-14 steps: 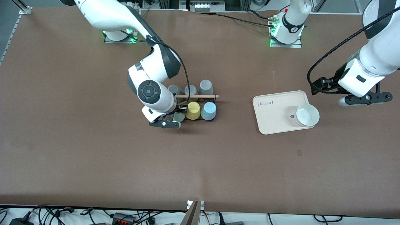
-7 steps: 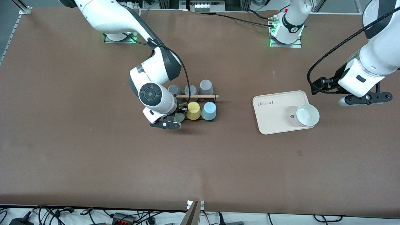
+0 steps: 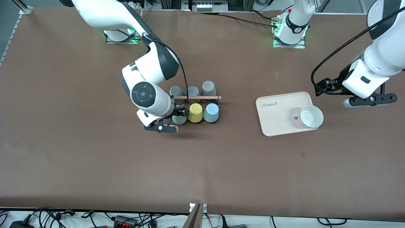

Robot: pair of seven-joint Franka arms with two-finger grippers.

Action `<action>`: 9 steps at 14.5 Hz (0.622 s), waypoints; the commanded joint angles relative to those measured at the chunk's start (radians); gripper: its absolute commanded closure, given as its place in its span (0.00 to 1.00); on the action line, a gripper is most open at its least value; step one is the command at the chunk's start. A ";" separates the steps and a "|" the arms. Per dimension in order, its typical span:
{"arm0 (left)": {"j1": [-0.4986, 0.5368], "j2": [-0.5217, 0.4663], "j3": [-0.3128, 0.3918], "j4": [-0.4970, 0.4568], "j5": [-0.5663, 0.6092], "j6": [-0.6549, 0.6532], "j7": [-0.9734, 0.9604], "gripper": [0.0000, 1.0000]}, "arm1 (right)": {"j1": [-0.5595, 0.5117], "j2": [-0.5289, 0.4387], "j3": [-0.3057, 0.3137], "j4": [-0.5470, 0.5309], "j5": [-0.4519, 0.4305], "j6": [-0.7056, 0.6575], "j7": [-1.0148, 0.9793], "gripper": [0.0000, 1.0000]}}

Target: Hang scattered cups on rack with three cups

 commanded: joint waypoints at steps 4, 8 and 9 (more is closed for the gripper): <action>-0.001 -0.025 0.005 -0.020 -0.001 -0.006 0.018 0.00 | -0.142 -0.034 0.004 0.120 0.000 -0.125 -0.070 0.00; -0.001 -0.025 0.005 -0.020 -0.001 -0.005 0.020 0.00 | -0.298 -0.077 0.005 0.119 -0.016 -0.151 -0.279 0.00; -0.001 -0.025 0.005 -0.020 -0.001 -0.005 0.020 0.00 | -0.329 -0.092 0.005 0.119 -0.028 -0.155 -0.348 0.00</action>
